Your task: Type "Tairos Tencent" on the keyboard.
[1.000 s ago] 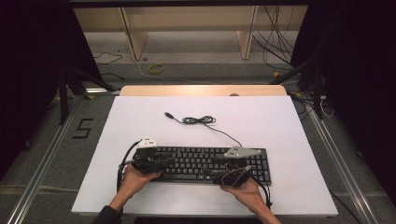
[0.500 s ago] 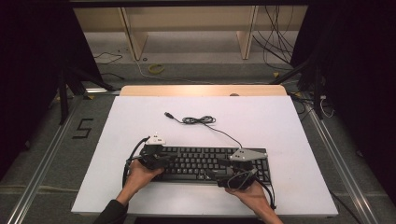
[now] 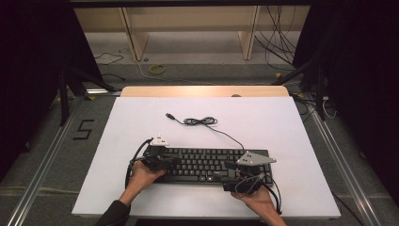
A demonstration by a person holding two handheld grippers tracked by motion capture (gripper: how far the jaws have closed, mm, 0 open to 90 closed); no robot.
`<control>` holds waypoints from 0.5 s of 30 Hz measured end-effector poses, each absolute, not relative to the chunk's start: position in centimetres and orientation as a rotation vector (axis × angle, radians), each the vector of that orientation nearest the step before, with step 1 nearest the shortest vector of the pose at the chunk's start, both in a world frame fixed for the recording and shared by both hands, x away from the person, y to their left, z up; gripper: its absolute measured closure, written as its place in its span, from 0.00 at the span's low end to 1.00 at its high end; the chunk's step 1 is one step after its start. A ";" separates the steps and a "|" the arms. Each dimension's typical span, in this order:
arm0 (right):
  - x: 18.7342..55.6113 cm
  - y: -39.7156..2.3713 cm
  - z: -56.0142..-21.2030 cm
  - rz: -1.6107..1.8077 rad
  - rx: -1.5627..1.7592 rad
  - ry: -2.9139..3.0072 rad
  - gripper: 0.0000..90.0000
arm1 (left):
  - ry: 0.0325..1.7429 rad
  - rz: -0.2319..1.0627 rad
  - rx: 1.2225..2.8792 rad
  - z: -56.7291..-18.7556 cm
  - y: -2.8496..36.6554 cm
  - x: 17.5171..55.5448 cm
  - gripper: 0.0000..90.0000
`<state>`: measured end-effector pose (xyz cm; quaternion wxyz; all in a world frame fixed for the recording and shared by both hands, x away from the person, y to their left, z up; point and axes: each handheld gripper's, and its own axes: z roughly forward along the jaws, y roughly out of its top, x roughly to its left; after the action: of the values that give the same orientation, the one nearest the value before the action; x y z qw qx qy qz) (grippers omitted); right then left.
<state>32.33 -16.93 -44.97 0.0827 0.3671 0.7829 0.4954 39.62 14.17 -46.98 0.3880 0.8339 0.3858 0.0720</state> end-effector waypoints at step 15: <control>32.0 -17.1 -45.1 1.466 1.095 2.348 0.37 | 0.980 0.175 2.132 -47.6 13.9 39.6 0.99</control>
<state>31.97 -17.08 -45.07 0.0823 0.3664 0.7861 0.4909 39.62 13.89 -47.64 0.3840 0.8366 0.3846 0.0685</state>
